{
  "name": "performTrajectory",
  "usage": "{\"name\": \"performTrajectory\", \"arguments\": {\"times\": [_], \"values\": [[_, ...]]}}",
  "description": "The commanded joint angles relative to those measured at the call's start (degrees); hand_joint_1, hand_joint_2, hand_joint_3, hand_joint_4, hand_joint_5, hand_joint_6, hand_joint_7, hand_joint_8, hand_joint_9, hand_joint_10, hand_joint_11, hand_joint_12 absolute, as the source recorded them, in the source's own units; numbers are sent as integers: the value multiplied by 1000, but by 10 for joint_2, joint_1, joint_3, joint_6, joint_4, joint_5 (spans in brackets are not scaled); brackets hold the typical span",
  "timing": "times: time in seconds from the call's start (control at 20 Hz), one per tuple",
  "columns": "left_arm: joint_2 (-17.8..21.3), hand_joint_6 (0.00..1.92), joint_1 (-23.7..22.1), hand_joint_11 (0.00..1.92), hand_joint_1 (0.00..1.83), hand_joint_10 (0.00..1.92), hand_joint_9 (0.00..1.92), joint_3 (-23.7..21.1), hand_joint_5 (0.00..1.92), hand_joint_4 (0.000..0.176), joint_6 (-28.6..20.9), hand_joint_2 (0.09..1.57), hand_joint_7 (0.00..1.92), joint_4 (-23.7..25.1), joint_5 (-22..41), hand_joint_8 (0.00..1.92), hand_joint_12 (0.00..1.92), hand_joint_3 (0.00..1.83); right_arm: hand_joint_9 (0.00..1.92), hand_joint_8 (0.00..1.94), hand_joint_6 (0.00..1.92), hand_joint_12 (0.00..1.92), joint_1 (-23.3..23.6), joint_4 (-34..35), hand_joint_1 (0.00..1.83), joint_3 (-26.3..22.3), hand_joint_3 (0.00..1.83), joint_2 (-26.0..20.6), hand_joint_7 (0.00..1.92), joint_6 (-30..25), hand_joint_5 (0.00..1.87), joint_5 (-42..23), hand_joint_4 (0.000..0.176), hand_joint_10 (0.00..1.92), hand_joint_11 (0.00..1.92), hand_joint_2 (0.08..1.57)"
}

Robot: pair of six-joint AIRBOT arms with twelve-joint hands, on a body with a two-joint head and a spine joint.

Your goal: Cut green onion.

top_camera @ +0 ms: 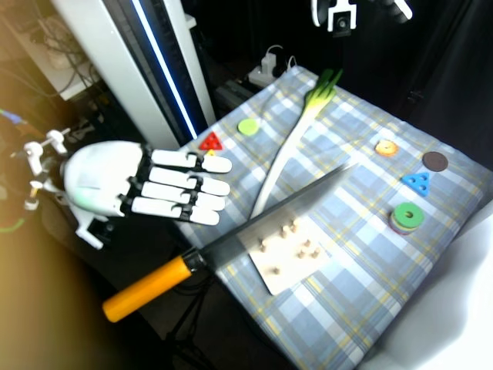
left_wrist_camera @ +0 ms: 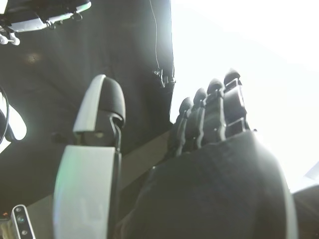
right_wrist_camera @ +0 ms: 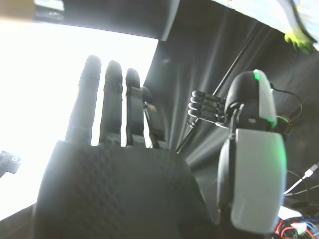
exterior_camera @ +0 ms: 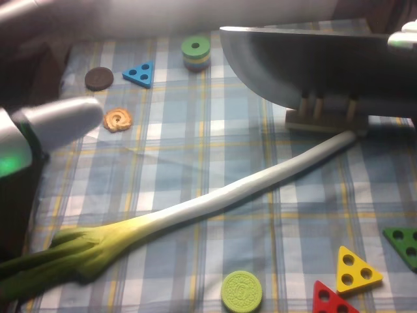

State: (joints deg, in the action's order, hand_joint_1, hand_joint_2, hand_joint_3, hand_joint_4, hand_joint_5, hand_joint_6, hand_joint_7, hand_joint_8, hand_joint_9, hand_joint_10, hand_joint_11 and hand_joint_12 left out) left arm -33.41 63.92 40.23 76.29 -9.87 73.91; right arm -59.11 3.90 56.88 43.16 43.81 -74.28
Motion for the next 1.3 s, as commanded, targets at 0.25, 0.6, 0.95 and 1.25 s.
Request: {"name": "performTrajectory", "arguments": {"times": [0.25,0.6,0.95,1.25], "values": [[-4,6,-3,0,120,0,332,2,510,113,-5,1285,458,-5,67,0,573,0,3,0,0,2,7,96,898,10,0,-19,13,45,68,-115,162,0,0,890],[-12,2,-3,0,144,2,286,6,468,136,-7,1288,448,-8,52,4,330,1,0,0,0,0,27,145,1054,56,0,-20,0,54,0,-10,176,0,0,778],[-21,2,-6,0,187,3,275,8,465,109,-13,1308,476,-7,43,2,265,0,61,7,3,0,72,149,983,106,0,14,144,62,51,103,158,7,0,795],[-27,2,-6,0,223,1,344,7,489,86,-18,1365,553,-7,41,4,432,3,519,10,11,156,126,162,940,135,2,50,591,130,506,190,29,15,293,888]]}}
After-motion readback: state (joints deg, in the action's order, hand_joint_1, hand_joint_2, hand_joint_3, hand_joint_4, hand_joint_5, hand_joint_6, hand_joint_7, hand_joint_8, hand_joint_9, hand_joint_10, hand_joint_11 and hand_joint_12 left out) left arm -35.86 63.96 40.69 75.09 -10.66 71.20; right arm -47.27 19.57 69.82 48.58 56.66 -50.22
